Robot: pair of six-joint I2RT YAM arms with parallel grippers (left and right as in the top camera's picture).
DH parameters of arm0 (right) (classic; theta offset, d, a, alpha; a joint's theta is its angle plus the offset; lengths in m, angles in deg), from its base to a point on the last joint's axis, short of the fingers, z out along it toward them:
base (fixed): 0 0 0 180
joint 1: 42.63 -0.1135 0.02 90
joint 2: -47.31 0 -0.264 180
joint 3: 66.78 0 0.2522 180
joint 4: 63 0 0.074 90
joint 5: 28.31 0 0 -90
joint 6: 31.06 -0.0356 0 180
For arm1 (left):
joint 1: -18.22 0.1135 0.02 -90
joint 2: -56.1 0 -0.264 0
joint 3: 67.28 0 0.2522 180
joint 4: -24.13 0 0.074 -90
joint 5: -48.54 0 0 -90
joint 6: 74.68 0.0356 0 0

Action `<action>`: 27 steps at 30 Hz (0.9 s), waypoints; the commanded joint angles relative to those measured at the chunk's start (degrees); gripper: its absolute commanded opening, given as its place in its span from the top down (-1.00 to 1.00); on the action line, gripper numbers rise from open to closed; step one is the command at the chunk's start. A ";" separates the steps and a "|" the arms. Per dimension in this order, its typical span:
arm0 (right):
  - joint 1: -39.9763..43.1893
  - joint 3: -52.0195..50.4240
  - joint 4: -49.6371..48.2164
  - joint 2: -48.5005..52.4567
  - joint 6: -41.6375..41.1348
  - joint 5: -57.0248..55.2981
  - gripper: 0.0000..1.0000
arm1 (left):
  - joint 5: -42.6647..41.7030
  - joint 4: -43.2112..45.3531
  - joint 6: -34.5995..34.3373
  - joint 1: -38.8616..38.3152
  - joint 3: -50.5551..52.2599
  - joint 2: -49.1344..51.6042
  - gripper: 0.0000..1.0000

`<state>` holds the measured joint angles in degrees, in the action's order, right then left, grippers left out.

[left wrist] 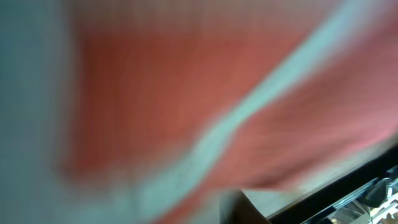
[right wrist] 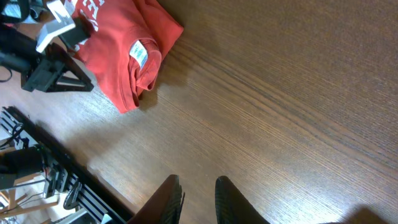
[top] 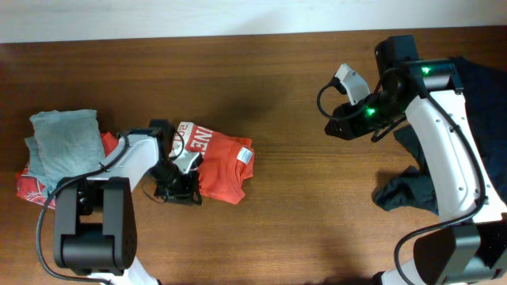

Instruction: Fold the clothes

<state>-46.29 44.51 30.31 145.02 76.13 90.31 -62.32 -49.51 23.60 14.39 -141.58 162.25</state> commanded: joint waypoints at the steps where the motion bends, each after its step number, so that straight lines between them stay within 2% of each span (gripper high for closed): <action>1: 0.33 0.07 0.24 0.15 0.81 0.72 0.51 | 2.23 0.20 -2.69 -0.11 0.87 -1.18 0.54; 6: 0.33 0.09 0.24 0.15 0.83 0.70 0.51 | 1.09 -3.87 -2.73 -0.11 0.81 -1.36 0.58; 10: 0.33 0.07 0.24 0.15 0.83 0.66 0.50 | 0.55 -11.17 -6.14 -0.11 0.81 -1.73 0.58; 12: 0.33 0.09 0.22 0.15 0.83 0.63 0.50 | 0.48 -12.41 -6.16 -0.11 0.81 -1.73 0.58; 15: 0.33 0.07 0.31 0.15 0.81 -0.33 0.50 | 0.28 -11.50 -6.14 -0.11 0.68 -2.97 0.69; 20: 0.33 0.07 0.50 0.15 0.79 -0.63 0.50 | 0.46 -9.94 -6.60 -0.11 -2.89 -13.33 0.69; 24: 0.33 0.07 0.61 0.15 0.81 -0.76 0.49 | 3.56 -9.92 -7.65 -0.11 -7.74 -25.44 0.67; 25: 0.33 0.09 0.63 0.15 0.81 -0.81 0.49 | 3.91 -9.75 -7.65 -0.11 -8.31 -28.06 0.63; 27: 0.33 0.07 0.66 0.15 0.81 -0.79 0.42 | 4.24 -9.27 -7.65 -0.11 -8.48 -32.70 0.40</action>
<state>-46.29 44.51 30.77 145.02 76.15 89.87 -59.83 -58.76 16.58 14.39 -148.66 136.87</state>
